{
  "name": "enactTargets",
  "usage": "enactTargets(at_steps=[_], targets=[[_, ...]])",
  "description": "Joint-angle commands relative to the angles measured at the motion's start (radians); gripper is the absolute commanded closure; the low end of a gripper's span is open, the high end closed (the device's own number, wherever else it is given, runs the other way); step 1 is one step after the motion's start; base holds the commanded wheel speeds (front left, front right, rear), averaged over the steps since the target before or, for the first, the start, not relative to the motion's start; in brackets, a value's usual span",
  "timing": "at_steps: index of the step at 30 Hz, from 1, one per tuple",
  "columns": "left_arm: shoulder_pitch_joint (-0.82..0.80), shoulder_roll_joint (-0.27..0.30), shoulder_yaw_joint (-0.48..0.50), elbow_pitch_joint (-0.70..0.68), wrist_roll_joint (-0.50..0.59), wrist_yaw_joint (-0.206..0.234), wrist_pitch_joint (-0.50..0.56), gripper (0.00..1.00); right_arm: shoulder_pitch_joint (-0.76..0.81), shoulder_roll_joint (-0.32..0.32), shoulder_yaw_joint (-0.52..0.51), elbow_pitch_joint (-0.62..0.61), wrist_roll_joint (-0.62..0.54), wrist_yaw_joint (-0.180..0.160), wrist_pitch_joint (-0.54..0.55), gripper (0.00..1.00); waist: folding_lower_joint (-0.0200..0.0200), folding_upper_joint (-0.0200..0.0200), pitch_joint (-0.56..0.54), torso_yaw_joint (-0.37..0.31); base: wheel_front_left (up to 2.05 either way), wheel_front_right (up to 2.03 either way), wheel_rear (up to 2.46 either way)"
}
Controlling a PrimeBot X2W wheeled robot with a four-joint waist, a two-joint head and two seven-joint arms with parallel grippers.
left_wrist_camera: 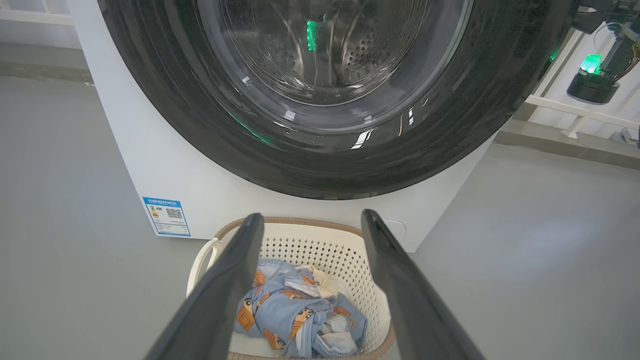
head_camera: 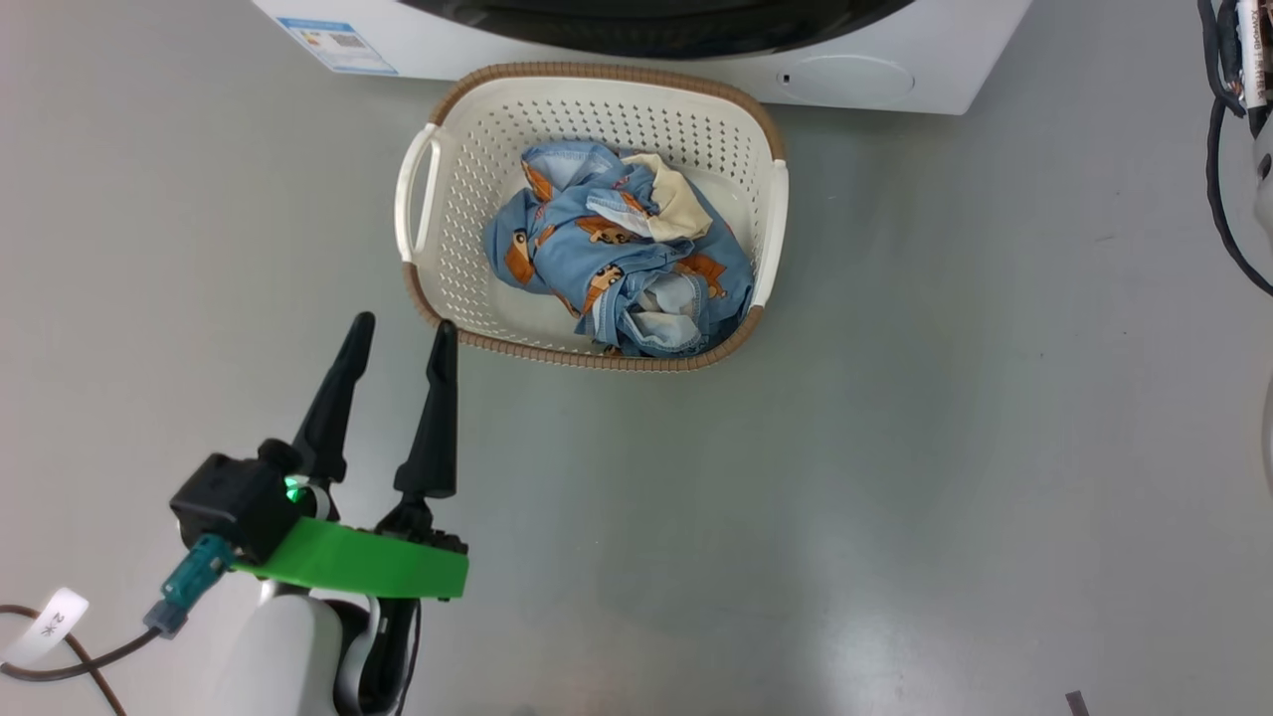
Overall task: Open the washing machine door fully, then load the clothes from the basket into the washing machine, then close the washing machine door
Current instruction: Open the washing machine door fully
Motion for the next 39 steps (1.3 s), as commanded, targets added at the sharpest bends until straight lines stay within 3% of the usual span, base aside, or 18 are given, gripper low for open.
enactTargets(at_steps=[1, 16, 33, 39], targets=[[-0.016, 0.02, 0.039, -0.031, -0.002, -0.003, -0.009, 0.0, 0.001, 0.056, 0.001, -0.036, 0.018, 0.002, 0.047, 1.0, 0.0, 0.0, -0.003, -0.003, 0.0, 0.0, 0.0], [-0.007, 0.02, 0.062, -0.044, 0.038, -0.003, -0.009, 0.0, 0.111, 0.08, -0.014, -0.122, 0.099, 0.002, 0.355, 1.0, 0.0, 0.0, -0.046, -0.02, 0.0, 0.0, 0.0], [0.038, 0.024, 0.067, -0.06, 0.069, -0.003, -0.009, 0.0, 0.259, 0.097, 0.009, -0.157, 0.124, 0.002, 0.577, 1.0, 0.0, 0.0, -0.15, -0.009, 0.0, 0.0, 0.0], [0.061, 0.029, 0.061, -0.059, 0.071, -0.003, -0.009, 0.0, 0.314, 0.097, 0.071, -0.183, 0.198, 0.002, 0.643, 1.0, 0.0, 0.0, -0.195, 0.005, 0.0, 0.0, 0.0]])
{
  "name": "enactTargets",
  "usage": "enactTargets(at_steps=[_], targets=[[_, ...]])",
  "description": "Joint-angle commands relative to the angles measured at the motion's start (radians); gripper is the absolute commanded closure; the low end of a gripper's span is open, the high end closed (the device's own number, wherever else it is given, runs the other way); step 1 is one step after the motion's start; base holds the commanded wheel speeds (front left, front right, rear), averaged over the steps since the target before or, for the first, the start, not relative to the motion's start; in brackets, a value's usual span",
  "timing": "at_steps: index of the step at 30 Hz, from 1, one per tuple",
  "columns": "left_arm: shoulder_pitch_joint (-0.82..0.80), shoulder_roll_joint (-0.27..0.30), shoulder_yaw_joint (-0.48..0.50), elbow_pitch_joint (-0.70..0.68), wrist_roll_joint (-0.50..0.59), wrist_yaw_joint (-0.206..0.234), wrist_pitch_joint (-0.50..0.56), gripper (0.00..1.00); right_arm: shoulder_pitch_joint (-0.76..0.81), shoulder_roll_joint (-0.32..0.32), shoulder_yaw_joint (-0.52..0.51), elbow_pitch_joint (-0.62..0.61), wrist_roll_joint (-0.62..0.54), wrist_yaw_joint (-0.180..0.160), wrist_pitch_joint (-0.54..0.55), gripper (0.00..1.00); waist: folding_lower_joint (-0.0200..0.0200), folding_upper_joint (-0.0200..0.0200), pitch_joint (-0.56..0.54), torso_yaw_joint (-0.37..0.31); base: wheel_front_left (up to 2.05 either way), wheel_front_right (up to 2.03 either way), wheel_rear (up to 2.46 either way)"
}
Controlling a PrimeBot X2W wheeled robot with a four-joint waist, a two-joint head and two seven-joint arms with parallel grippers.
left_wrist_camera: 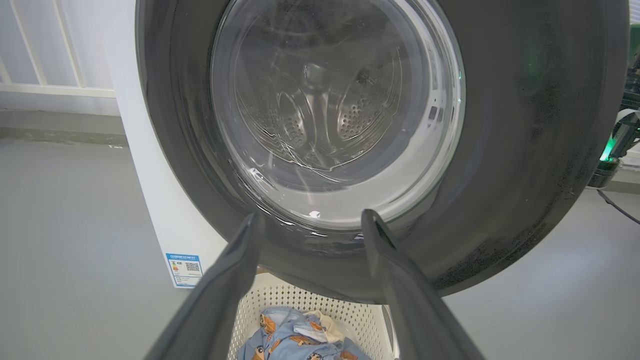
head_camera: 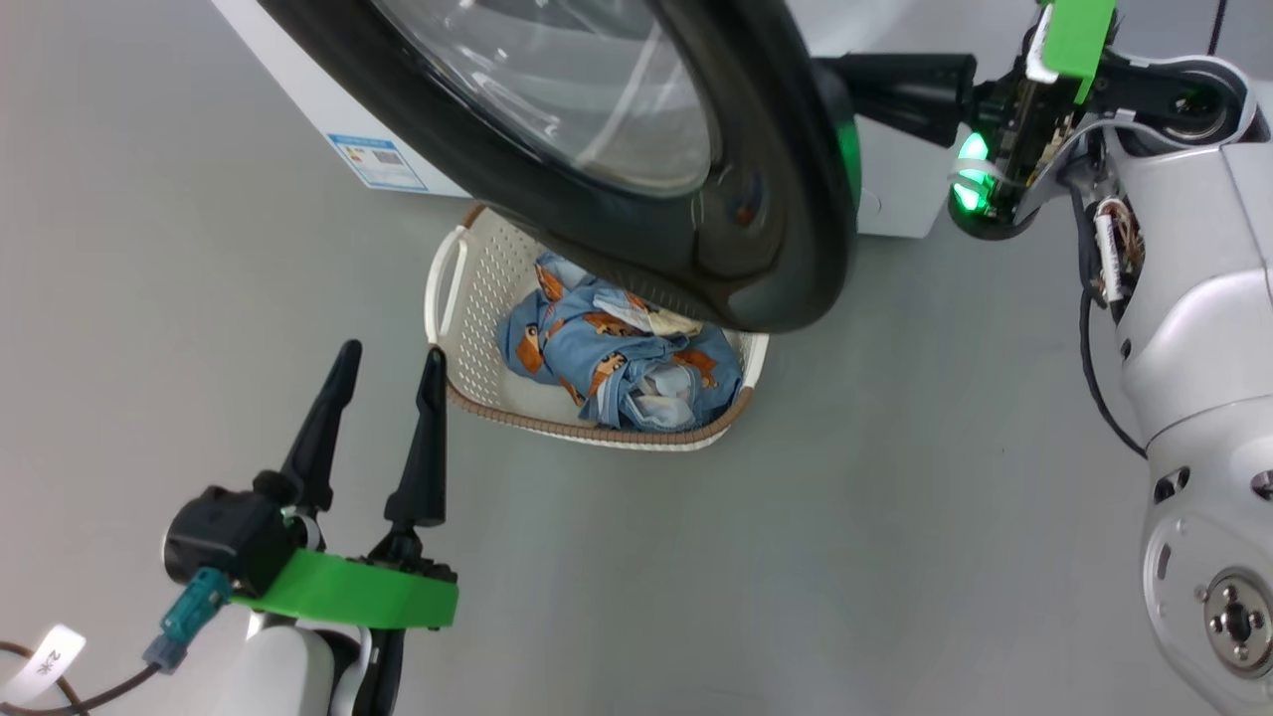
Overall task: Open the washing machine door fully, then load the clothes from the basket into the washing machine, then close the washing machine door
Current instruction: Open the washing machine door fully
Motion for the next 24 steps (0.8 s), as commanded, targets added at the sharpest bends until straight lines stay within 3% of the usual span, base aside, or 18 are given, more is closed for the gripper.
enactTargets(at_steps=[1, 8, 24], targets=[[0.011, 0.027, 0.031, -0.027, 0.012, -0.003, -0.008, 0.0, 0.008, 0.037, 0.028, -0.036, 0.026, 0.002, 0.017, 1.0, 0.0, 0.0, -0.022, 0.01, 0.0, 0.0, 0.0], [0.035, 0.033, 0.024, -0.025, 0.014, -0.003, -0.008, 0.0, 0.086, 0.037, 0.184, -0.08, 0.17, 0.002, 0.04, 1.0, 0.0, 0.0, -0.074, 0.028, 0.0, 0.0, 0.0], [0.067, 0.036, 0.043, -0.021, 0.016, -0.003, -0.008, 0.0, 0.235, 0.037, 0.573, -0.201, 0.461, 0.002, -0.091, 1.0, 0.0, 0.0, -0.123, 0.048, 0.0, 0.0, 0.0]])
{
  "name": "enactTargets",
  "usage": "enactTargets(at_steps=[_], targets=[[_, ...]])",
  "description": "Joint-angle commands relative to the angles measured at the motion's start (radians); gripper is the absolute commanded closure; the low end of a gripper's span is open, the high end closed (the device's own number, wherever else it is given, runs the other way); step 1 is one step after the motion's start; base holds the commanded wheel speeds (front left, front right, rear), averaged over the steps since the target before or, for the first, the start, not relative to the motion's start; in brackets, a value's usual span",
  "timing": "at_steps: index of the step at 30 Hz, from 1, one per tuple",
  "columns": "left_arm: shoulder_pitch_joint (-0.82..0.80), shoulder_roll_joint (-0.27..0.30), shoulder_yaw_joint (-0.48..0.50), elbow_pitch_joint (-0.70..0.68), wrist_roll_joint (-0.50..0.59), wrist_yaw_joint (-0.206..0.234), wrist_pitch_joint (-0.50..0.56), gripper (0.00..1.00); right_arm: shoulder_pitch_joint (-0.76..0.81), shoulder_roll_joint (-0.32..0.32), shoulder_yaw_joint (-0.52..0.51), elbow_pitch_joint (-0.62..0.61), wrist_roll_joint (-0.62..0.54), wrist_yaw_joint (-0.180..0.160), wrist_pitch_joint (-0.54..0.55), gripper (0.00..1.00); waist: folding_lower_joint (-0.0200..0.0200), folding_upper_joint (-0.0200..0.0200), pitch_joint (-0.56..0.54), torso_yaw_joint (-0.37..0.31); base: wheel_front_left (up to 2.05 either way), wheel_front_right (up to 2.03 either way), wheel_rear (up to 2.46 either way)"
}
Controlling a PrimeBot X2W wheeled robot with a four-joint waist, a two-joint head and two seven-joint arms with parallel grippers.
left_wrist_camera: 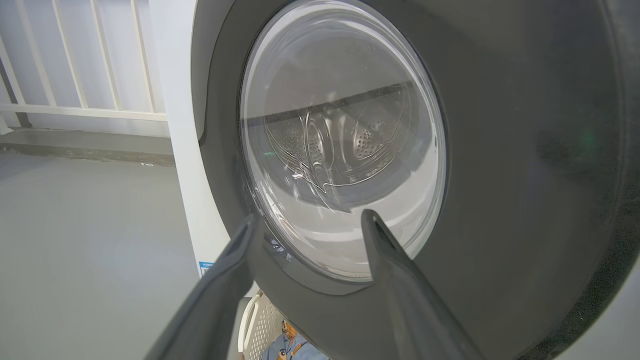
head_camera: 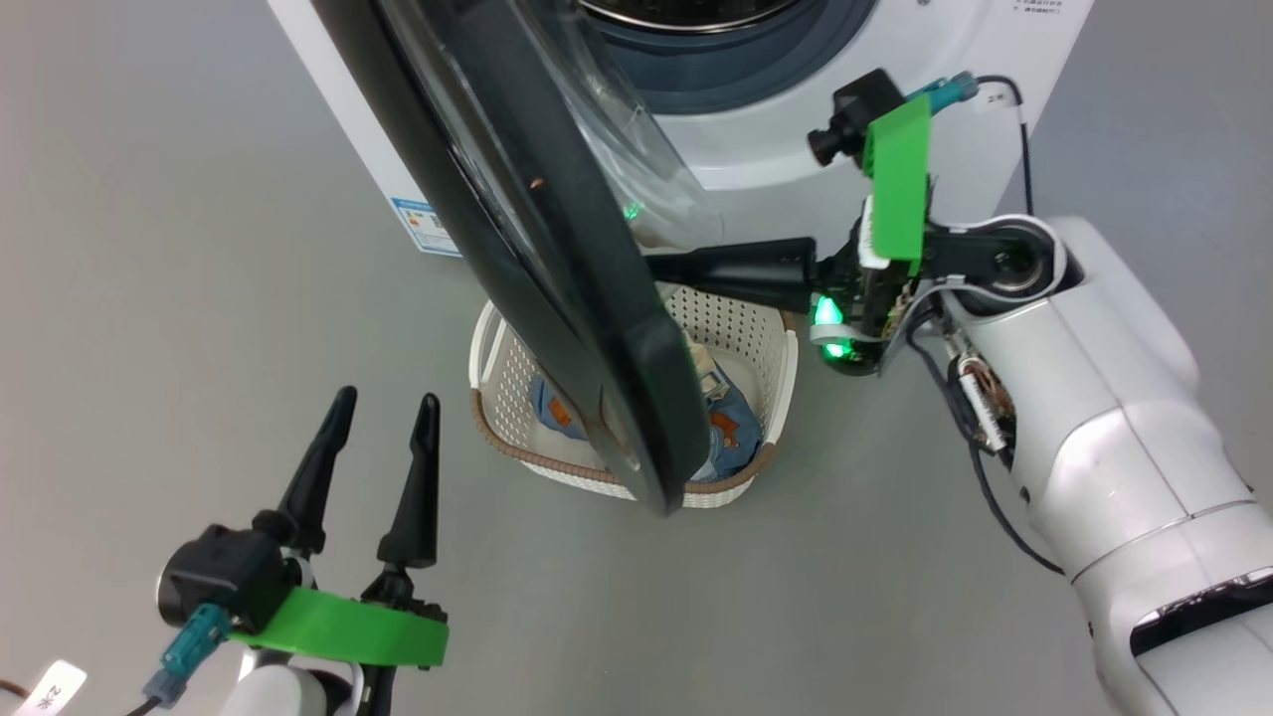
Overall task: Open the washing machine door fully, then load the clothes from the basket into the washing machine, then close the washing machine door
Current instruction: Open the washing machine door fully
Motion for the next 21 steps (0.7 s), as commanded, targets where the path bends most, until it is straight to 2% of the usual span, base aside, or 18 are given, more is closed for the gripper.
enactTargets(at_steps=[1, 15, 21], targets=[[0.006, 0.019, 0.043, -0.022, 0.009, -0.003, -0.008, 0.0, 0.028, 0.036, 0.059, -0.044, 0.038, 0.002, -0.022, 1.0, 0.0, -0.0001, -0.003, 0.003, 0.0, 0.0, 0.0], [0.007, 0.017, 0.062, -0.016, 0.011, -0.003, -0.008, 0.0, 0.053, 0.036, 0.316, -0.113, 0.237, 0.002, -0.163, 1.0, 0.0, -0.0001, -0.008, 0.008, 0.0, 0.0, 0.0], [0.007, 0.015, 0.067, -0.014, 0.012, -0.003, -0.008, 0.0, 0.048, 0.036, 0.383, -0.124, 0.299, 0.002, -0.214, 1.0, 0.0, -0.0001, -0.017, 0.001, 0.0, 0.0, 0.0]])
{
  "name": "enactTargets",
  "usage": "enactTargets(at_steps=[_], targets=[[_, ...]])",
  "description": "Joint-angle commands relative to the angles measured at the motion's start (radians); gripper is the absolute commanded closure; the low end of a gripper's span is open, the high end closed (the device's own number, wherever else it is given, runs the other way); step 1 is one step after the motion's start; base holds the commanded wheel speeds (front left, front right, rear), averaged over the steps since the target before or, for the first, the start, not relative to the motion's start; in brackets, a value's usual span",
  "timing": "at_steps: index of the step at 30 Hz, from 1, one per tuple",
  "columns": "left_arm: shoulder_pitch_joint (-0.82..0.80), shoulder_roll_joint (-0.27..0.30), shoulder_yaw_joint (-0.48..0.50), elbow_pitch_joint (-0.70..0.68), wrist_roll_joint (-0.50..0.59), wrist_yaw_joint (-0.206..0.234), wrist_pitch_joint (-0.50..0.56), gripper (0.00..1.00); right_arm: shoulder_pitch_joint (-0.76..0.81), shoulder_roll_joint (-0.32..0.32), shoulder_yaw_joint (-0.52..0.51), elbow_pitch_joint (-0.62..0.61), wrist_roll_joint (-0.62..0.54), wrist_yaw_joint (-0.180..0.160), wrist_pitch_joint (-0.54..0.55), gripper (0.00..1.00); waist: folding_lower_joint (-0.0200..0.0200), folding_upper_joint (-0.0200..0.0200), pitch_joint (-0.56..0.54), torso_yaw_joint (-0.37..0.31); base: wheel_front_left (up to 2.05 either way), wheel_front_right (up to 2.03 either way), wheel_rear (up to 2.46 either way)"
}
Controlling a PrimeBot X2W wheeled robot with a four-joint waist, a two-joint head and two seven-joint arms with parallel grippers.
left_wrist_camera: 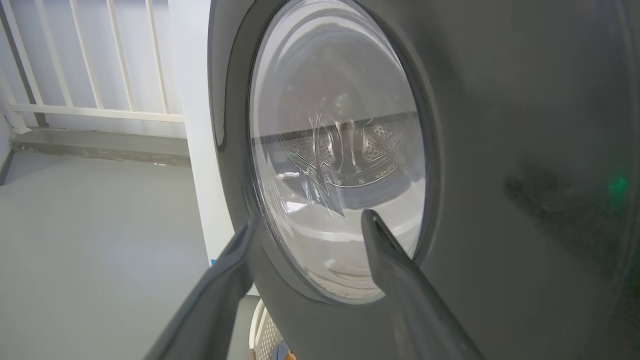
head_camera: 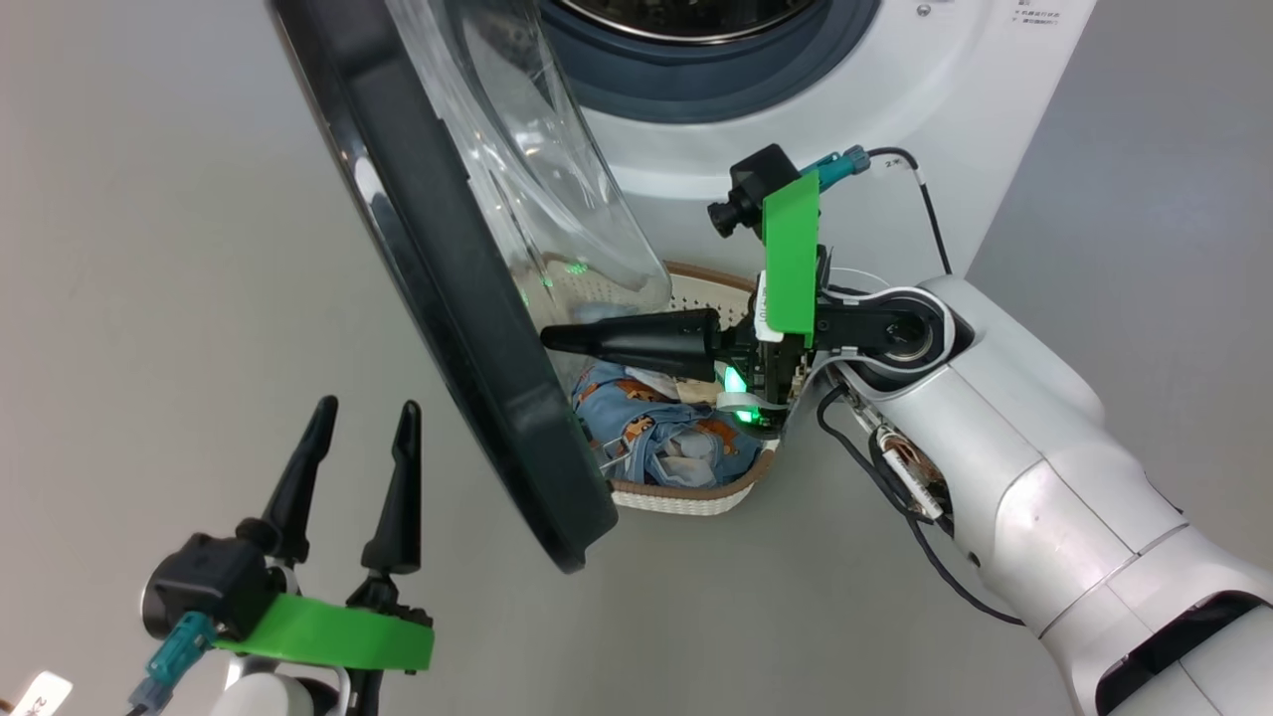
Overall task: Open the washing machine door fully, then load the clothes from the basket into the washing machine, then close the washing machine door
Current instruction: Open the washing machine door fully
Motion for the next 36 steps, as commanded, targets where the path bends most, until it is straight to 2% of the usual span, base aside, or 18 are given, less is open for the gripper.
enactTargets(at_steps=[1, 23, 36], targets=[[-0.008, 0.016, 0.041, -0.017, 0.006, -0.003, -0.008, 0.0, 0.008, 0.034, 0.006, -0.035, 0.023, 0.002, -0.015, 1.0, 0.0, 0.0, -0.008, -0.007, 0.0, 0.0, 0.0], [0.087, 0.067, 0.124, -0.02, 0.017, -0.003, -0.008, 0.0, 0.206, -0.131, 0.079, -0.225, 0.21, 0.002, -0.216, 1.0, 0.0, 0.0, -0.133, -0.151, 0.0, 0.0, 0.0], [0.149, 0.087, 0.164, -0.027, 0.022, -0.003, -0.008, 0.0, 0.375, -0.207, 0.048, -0.43, 0.26, 0.002, -0.377, 1.0, 0.0, 0.0, -0.187, -0.232, 0.0, 0.0, 0.0]])
